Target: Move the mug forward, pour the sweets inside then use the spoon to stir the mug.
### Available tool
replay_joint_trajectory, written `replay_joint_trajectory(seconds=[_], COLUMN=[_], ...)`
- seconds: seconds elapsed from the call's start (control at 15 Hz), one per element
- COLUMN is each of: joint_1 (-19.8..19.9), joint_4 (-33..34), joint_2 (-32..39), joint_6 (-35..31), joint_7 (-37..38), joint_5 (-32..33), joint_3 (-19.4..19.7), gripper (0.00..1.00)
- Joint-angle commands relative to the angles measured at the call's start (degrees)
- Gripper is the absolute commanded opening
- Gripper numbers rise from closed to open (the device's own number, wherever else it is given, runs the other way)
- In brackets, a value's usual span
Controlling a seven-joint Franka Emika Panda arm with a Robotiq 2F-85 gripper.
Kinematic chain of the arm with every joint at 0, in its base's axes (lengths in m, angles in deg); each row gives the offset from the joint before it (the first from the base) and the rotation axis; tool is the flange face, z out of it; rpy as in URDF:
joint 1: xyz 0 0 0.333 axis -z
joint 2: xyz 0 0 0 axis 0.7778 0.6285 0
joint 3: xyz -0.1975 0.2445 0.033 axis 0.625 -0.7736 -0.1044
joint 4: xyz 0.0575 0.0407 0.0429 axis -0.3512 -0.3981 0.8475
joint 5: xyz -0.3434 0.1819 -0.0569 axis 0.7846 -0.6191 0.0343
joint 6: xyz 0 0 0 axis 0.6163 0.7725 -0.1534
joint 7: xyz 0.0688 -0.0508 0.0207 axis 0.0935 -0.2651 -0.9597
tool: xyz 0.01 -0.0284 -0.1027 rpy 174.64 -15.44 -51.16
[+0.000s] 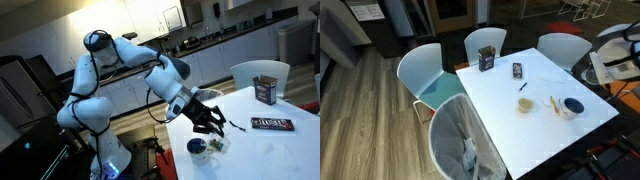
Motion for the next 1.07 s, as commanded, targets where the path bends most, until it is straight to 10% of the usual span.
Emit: replay_joint_trajectory(seconds=[0.0,0.53,1.0], joint_1=[5.57,14.78,15.33], joint_4=[0.97,2.24,3.55], joint_2=[-12.14,-24.64,-21.96], joint_6=[1.83,10.88,20.50], joint_7=[-5.58,-6.54,-8.47], joint_5=[12.51,46.89,48.35], joint_3=[0.73,1.81,1.93], gripper=[0.01,0.01,0.01])
